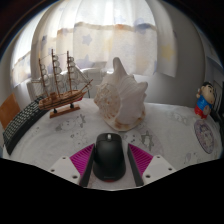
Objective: Arrange mouse
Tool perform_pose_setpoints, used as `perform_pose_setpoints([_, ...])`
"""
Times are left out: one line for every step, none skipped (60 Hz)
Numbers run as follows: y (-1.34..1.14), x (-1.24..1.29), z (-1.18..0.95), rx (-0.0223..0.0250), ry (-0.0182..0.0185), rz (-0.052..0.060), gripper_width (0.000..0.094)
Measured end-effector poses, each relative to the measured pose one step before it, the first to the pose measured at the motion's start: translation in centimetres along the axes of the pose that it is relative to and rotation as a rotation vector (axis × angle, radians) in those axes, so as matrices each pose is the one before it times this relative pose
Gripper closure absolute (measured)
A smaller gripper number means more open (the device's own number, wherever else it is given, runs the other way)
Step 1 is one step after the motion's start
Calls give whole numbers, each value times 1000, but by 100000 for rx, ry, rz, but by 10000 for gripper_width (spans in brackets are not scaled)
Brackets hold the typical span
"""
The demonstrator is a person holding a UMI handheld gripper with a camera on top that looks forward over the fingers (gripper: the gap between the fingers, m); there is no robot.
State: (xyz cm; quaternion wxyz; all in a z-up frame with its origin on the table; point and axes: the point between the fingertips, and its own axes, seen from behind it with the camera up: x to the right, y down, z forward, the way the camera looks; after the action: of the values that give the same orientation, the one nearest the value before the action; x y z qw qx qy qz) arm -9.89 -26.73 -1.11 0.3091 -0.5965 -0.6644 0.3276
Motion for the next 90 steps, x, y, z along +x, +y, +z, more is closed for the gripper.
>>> perform_pose_setpoints([-64,-314,64,190,-824,-617,345])
perform_pose_setpoints([-12,-284,41,239,-903,-732,401])
perform_pose_setpoints([-31,-26,2,202,20,-855,412])
perform_pose_setpoints([-101,60,-12,515,398,-845,413])
perform_pose_setpoints([-42,24,-2,216,332,-720,422])
perform_pose_setpoints([-28,19,-4,144,325,-650,430])
perform_pose_setpoints([-18,-54,-47,2,-58,-563,438])
perform_pose_setpoints([-15,-32,5,-102,-44,-401,460])
perform_pose_setpoints([-70,9,-3,13,43,-104,468])
perform_pose_setpoints([5,2,-17,-344,-57,-87,480])
perform_pose_setpoints([-56,-8,-33,-197,-128,33,495])
perform_pose_setpoints([-56,-5,-67,-316,-286,-24,503])
perform_pose_setpoints([-50,-15,-77,-420,-362,112,509])
perform_pose_setpoints([-7,-11,-137,-687,-451,255,514])
perform_pose_setpoints([-42,-24,-212,-650,-639,533,521])
perform_pose_setpoints([-111,-31,-321,-543,-827,751,525])
perform_pose_setpoints([-199,-7,-432,-404,-887,855,525])
perform_pose_setpoints([-263,50,-521,-252,-798,680,525])
perform_pose_setpoints([-267,149,-624,250,-751,236,525])
perform_pose_setpoints([-378,120,-706,-12,-772,385,525])
perform_pose_setpoints([-441,173,-807,155,-880,464,524])
perform_pose_setpoints([-565,208,-867,486,-943,747,526])
perform_pose_setpoints([-654,262,-936,740,-934,1009,526])
perform_pose_setpoints([-703,348,-950,891,-842,1083,527])
perform_pose_setpoints([-725,351,-752,788,-408,1019,526])
perform_pose_setpoints([-769,674,-1025,835,-230,646,525])
perform_pose_setpoints([-710,798,-908,987,192,380,526])
perform_pose_setpoints([-787,955,-896,973,524,189,527])
perform_pose_setpoints([-798,1130,-825,946,821,174,528])
perform_pose_setpoints([-738,1235,-764,904,1117,206,528])
perform_pose_setpoints([-682,1315,-662,815,1300,283,527])
perform_pose_setpoints([-628,1402,-561,651,1415,375,527])
perform_pose_setpoints([-573,1464,-506,573,1546,412,527])
perform_pose_setpoints([-535,1523,-409,549,1534,411,528])
perform_pose_setpoints([-475,1540,-320,536,1583,331,527])
perform_pose_setpoints([-451,1686,-197,388,1341,77,527])
perform_pose_setpoints([-360,1606,-70,443,1787,-80,528])
perform_pose_setpoints([-307,1685,28,423,1766,-282,528])
perform_pose_setpoints([-236,1669,90,508,1912,-320,529])
perform_pose_setpoints([-154,1717,203,558,1942,-307,528])
perform_pose_setpoints([-56,1707,314,423,2049,-157,529])
perform_pose_setpoints([84,1708,373,134,2072,28,528])
perform_pose_setpoints([174,1590,440,-129,1937,211,528])
perform_pose_setpoints([260,1493,557,-270,1635,380,528])
perform_pose_setpoints([319,1406,608,-366,1294,514,528])
perform_pose_setpoints([296,1315,671,-230,1135,669,529])
perform_pose_setpoints([270,1352,703,119,899,803,529])
perform_pose_setpoints([388,1221,791,8,1072,794,530])
perform_pose_setpoints([451,1253,688,-470,1130,350,530])
perform_pose_setpoints([541,1101,845,-486,996,225,528])
perform_pose_setpoints([582,986,847,-622,1002,41,528])
perform_pose_setpoints([616,905,888,-639,846,12,527])
perform_pose_setpoints([657,801,842,-756,626,101,526])
perform_pose_setpoints([658,679,814,-889,377,193,526])
perform_pose_setpoints([648,603,782,-865,193,312,528])
perform_pose_setpoints([628,525,771,-789,-26,354,528])
perform_pose_setpoints([592,495,725,-677,37,368,527])
perform_pose_setpoints([552,398,621,-443,505,337,527])
perform_pose_setpoints([536,488,696,-509,362,85,527])
perform_pose_setpoints([550,441,585,-917,409,-230,528])
perform_pose_setpoints([520,368,572,-868,286,-463,528])
perform_pose_setpoints([478,298,504,-815,198,-395,527])
perform_pose_setpoints([399,251,455,-620,162,-267,524])
perform_pose_setpoints([321,186,424,-389,-55,-211,516])
perform_pose_setpoints([307,89,358,-365,-195,-73,510])
perform_pose_setpoints([311,81,327,-542,-256,55,499])
perform_pose_setpoints([306,88,287,-725,-167,219,482])
perform_pose_setpoints([289,6,231,-795,-397,287,466])
perform_pose_setpoints([158,-69,190,-315,-675,316,449])
perform_pose_setpoints([130,-89,156,-48,-550,161,433])
perform_pose_setpoints([-62,0,10,279,-636,65,414])
perform_pose_setpoints([-32,101,-3,-63,-136,-65,403])
perform_pose_setpoints([48,127,-22,-508,121,71,380])
perform_pose_setpoints([100,140,-81,-914,292,160,335])
perform_pose_setpoints([82,134,-183,-1069,406,245,266])
perform_pose_setpoints([44,71,-244,-1026,334,94,175])
perform_pose_setpoints([-7,28,-312,-955,243,32,79])
perform_pose_setpoints([-105,103,-418,-567,707,28,81])
perform_pose_setpoints([-145,-39,-535,-486,186,-36,102])
perform_pose_setpoints([-236,-8,-675,-263,439,177,104])
perform_pose_setpoints([-279,-8,-728,326,330,335,95])
perform_pose_setpoints([-281,-160,-922,3,307,461,86])
perform_pose_setpoints([-195,-259,-979,-292,136,515,85])
perform_pose_setpoints([-184,-263,-1043,-342,-6,506,87])
perform_pose_setpoints([-99,-325,-1099,-627,-186,504,85])
perform_pose_setpoints([-66,-330,-1146,-767,-63,557,86])
perform_pose_setpoints([-31,-329,-1221,-815,69,712,88])
perform_pose_setpoints([11,-339,-1245,-832,82,705,88])
perform_pose_setpoints([78,-367,-1282,-901,56,602,87])
perform_pose_setpoints([75,-429,-1322,-673,12,511,87])
